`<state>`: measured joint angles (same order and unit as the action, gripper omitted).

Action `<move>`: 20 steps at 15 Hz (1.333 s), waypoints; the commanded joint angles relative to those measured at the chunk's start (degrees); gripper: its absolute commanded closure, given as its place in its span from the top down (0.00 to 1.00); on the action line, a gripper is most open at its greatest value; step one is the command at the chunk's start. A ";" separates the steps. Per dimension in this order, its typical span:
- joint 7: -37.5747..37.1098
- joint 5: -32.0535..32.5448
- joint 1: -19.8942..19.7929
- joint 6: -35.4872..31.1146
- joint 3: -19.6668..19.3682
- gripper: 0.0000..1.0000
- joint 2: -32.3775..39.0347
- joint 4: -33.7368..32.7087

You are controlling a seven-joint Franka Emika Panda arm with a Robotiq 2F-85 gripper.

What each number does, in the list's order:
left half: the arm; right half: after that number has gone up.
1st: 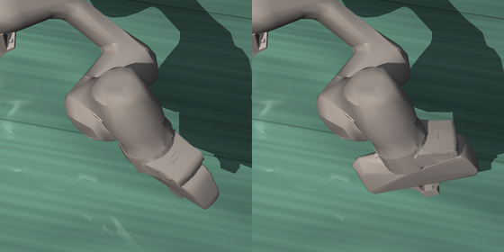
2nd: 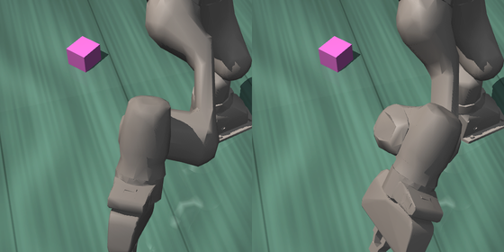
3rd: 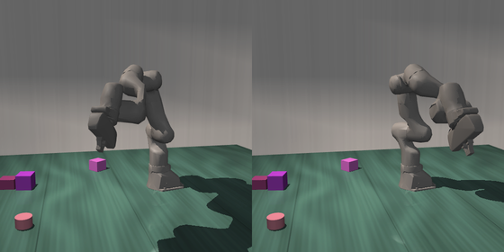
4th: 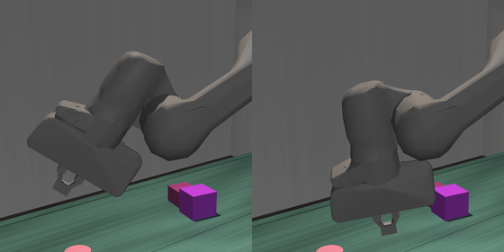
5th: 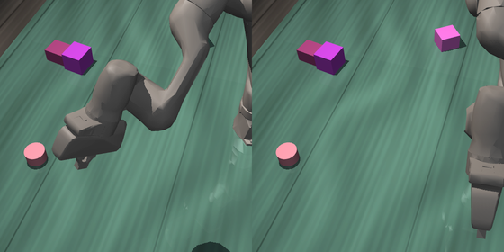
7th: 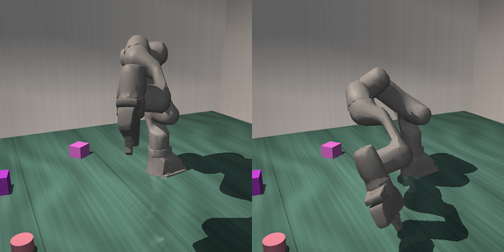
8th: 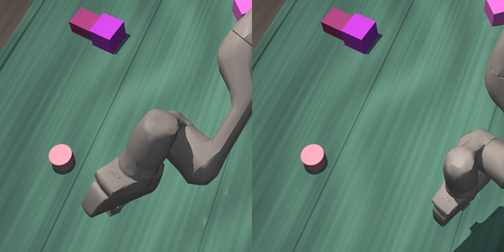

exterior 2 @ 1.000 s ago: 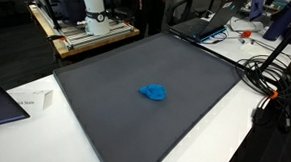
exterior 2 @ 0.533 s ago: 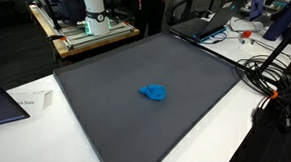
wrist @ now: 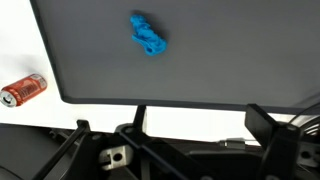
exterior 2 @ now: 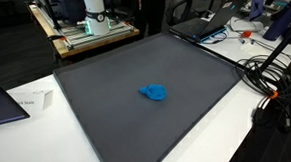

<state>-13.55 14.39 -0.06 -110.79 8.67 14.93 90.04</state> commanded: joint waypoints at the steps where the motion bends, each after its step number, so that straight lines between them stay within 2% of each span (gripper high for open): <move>1: 1.08 2.12 2.86 -4.35 -3.64 1.00 -1.49 5.79; 5: 0.20 5.34 4.88 -4.85 -5.42 1.00 1.03 6.78; 11: 0.90 6.83 6.53 -4.32 -6.54 1.00 6.01 5.50; 20: -1.41 16.30 11.53 -2.48 -9.05 1.00 13.24 2.20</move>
<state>-13.78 27.52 9.13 -114.65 1.09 25.48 95.05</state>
